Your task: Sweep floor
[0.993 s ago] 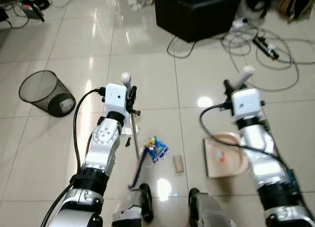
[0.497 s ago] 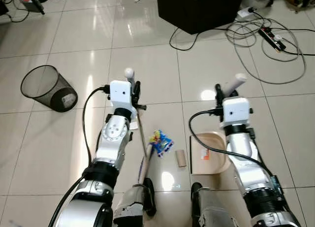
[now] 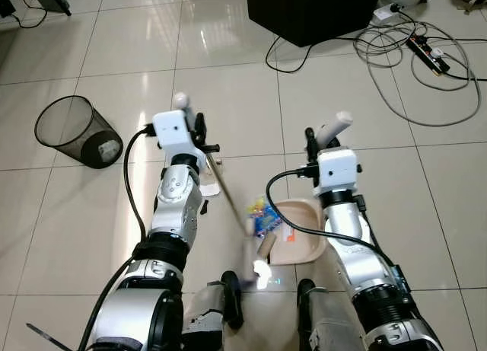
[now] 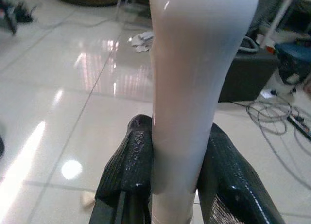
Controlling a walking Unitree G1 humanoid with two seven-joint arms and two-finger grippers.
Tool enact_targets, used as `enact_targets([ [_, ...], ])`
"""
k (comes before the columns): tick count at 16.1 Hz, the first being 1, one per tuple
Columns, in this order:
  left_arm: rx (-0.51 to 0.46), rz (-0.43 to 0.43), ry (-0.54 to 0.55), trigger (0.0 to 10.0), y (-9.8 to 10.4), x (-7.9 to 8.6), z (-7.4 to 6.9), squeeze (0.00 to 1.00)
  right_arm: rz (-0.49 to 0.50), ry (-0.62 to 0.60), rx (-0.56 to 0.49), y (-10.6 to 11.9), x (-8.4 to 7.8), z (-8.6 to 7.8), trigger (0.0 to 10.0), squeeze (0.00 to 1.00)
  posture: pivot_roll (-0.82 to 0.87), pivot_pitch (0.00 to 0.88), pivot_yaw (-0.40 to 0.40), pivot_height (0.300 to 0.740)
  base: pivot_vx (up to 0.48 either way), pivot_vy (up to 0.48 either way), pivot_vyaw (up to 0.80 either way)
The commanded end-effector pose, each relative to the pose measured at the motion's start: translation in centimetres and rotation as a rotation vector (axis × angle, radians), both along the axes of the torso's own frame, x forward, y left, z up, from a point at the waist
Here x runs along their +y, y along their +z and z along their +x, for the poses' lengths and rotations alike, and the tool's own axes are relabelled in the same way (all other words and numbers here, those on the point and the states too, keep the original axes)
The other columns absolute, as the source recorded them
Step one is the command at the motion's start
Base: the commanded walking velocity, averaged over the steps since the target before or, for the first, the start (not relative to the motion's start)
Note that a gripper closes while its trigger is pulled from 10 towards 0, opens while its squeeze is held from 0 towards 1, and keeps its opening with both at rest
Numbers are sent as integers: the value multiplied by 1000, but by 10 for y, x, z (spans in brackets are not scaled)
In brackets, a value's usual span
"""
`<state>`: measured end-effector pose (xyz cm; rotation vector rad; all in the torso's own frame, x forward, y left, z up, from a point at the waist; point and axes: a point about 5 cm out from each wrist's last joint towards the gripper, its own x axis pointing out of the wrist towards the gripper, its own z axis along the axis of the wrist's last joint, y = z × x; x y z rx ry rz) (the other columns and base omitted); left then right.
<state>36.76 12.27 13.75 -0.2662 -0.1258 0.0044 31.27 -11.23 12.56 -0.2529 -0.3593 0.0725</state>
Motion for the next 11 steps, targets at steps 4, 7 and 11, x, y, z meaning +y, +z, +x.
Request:
enact_targets([
  [4, 33, -150, -2, 10000, 3, -6, 4, 0, 20, -24, 8, -3, -1, 3, 10000, 0, 88, 317, 130, 740, 0, 0, 0],
  [7, -43, -121, -122, 10000, 22, -13, 10, 0, 17, -28, 3, -1, -3, 8, 10000, 0, 81, 279, 132, 740, 0, 0, 0],
  [11, -100, 8, -275, 10000, 35, -21, 13, 0, 51, -48, -9, 4, -10, 12, 10000, 0, 78, 253, 129, 740, 0, 0, 0],
])
